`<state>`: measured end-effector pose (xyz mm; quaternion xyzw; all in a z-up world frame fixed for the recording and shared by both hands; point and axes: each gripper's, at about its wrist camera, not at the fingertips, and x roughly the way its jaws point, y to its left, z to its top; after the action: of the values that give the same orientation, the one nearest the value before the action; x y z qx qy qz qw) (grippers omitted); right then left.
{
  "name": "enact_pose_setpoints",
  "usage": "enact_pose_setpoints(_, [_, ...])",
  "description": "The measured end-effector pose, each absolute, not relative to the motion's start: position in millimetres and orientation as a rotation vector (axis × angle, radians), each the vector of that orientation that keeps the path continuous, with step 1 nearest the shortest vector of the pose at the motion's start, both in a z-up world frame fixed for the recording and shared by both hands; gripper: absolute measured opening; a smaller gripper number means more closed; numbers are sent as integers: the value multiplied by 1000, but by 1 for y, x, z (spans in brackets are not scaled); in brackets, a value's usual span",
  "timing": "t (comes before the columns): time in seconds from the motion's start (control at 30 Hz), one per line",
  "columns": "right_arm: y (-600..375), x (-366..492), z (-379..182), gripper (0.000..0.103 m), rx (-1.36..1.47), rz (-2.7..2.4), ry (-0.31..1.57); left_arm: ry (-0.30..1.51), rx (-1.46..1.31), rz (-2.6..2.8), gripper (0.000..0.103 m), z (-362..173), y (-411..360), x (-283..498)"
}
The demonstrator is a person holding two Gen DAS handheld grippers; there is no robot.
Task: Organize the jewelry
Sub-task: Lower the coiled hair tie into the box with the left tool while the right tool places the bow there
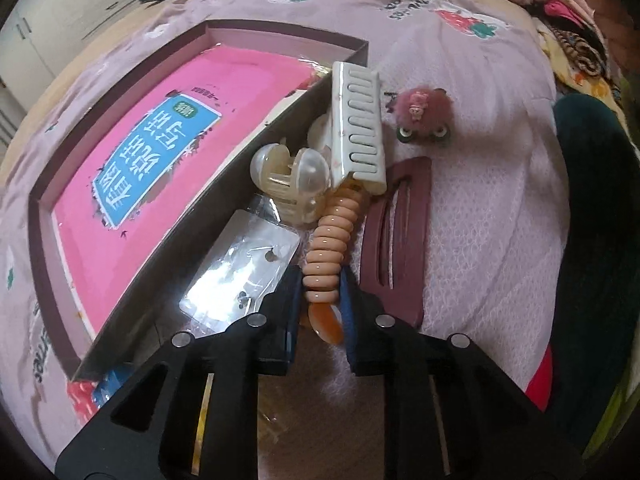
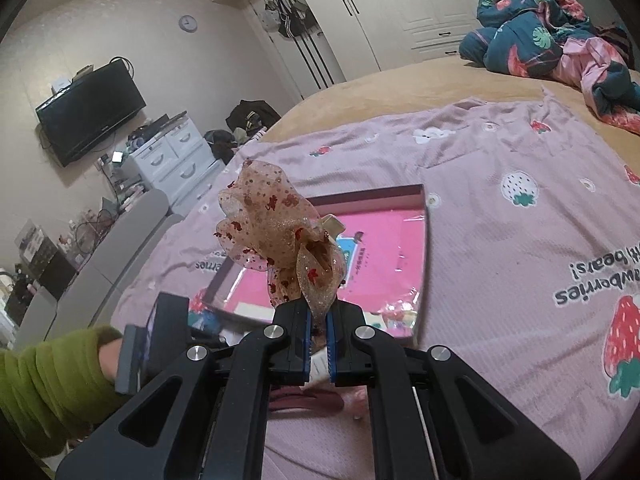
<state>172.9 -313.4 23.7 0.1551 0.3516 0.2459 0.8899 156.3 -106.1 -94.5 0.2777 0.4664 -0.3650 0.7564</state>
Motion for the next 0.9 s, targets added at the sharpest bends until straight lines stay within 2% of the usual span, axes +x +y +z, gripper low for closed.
enact_pose_setpoints(0.3, [-302, 194, 48, 5, 317, 543, 691, 932, 491, -788, 10, -43, -92, 147])
enact_pose_setpoints(0.57, [-299, 218, 54, 5, 331, 541, 684, 853, 391, -646, 10, 2, -71, 178])
enact_pose_setpoints(0.9, [-292, 250, 22, 5, 290, 474, 785, 832, 140, -367, 11, 8, -13, 237])
